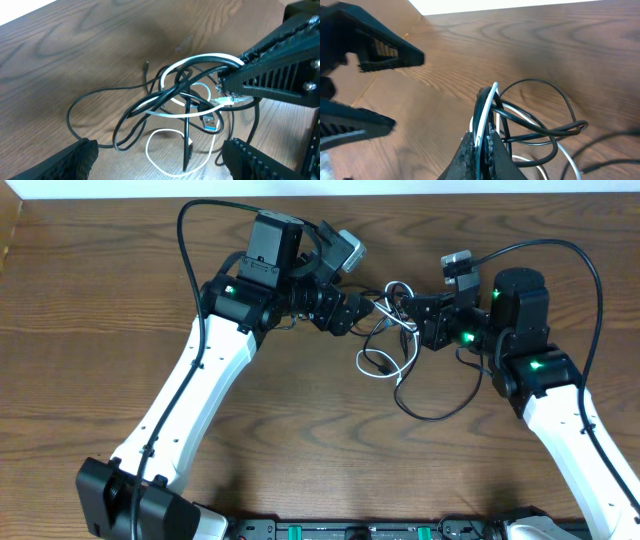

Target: Untangle cables

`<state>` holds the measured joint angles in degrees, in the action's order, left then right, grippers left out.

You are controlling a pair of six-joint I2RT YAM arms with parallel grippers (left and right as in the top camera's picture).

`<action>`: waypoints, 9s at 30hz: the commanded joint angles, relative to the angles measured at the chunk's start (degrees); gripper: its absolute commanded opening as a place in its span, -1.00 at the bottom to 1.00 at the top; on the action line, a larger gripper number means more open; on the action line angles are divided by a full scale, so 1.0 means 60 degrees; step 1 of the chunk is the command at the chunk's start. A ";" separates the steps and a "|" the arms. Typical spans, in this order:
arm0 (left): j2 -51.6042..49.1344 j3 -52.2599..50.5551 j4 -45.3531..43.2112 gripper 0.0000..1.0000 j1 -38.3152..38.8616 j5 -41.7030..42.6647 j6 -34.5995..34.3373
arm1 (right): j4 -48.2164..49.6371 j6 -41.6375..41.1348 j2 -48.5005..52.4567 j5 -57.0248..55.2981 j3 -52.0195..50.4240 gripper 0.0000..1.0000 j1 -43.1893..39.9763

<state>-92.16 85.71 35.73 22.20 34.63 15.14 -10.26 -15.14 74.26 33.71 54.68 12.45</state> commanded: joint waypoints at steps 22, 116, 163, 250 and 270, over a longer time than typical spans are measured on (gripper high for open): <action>-0.0973 -0.0015 -0.0306 0.68 0.0000 0.0339 0.0404 | -0.0401 -0.0189 -0.1690 0.0976 0.0262 -0.98 -0.0022; -0.0863 -0.0015 -0.0758 -0.85 -0.3694 -0.0641 -0.0401 | -0.2769 0.0280 -0.3402 0.1639 0.0255 0.15 -0.3370; 0.1253 -0.0015 -0.0849 -0.85 -0.0138 0.0718 -0.0364 | 0.0368 -0.0550 0.4105 -0.0069 0.0251 0.33 0.1351; 0.0769 -0.0015 -0.0874 -0.85 -0.3931 -0.2962 0.0262 | -0.2324 0.0364 -0.2437 0.2051 0.0255 -0.98 -0.5384; 0.0769 -0.0015 -0.1224 -0.85 -0.6470 -0.2754 -0.0474 | -0.3359 0.1242 -0.2484 0.3960 0.0255 -0.98 -0.9001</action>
<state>-87.99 85.71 29.45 -12.08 22.11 15.31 -29.71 -9.93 59.99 59.70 55.44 -38.15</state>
